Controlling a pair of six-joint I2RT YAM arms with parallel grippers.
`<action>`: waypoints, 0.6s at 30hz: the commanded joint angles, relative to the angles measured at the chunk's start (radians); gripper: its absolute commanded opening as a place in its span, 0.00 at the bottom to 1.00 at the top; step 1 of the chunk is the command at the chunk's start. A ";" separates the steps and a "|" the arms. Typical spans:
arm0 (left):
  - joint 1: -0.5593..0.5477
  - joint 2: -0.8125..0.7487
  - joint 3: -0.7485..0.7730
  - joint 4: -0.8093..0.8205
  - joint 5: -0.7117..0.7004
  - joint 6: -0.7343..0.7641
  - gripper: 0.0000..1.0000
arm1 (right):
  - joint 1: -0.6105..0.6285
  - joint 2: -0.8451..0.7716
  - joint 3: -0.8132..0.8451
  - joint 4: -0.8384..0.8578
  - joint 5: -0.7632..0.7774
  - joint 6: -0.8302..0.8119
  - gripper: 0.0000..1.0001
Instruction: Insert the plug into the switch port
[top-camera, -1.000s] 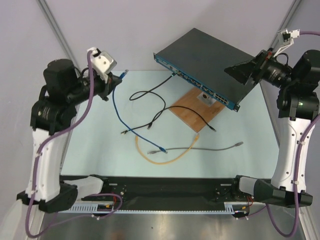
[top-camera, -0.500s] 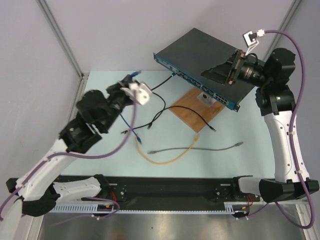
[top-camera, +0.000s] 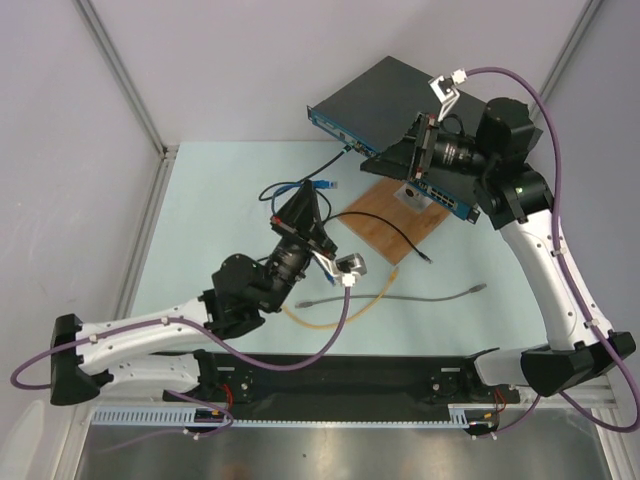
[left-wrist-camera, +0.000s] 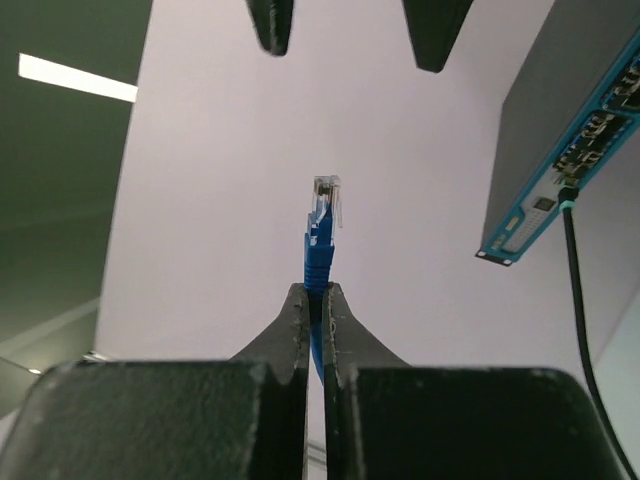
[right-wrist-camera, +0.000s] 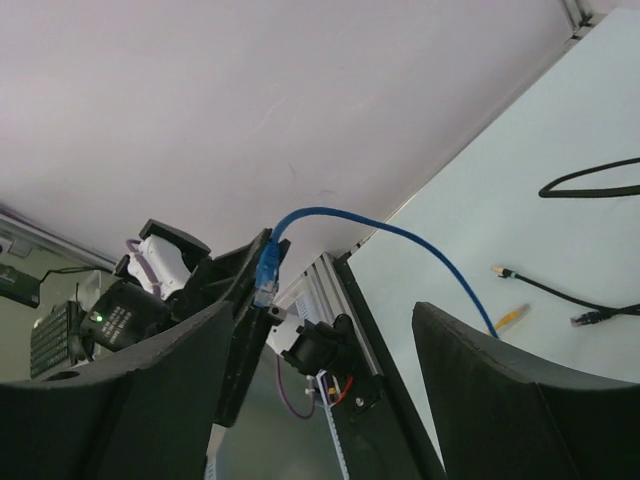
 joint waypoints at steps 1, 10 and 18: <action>-0.018 0.021 -0.034 0.302 0.006 0.216 0.00 | 0.023 -0.002 0.024 0.016 0.012 -0.028 0.78; -0.044 0.082 -0.034 0.382 -0.017 0.262 0.00 | 0.084 -0.016 -0.046 0.037 -0.012 -0.002 0.74; -0.051 0.094 -0.047 0.365 -0.012 0.273 0.00 | 0.098 -0.016 -0.045 0.078 -0.048 0.030 0.70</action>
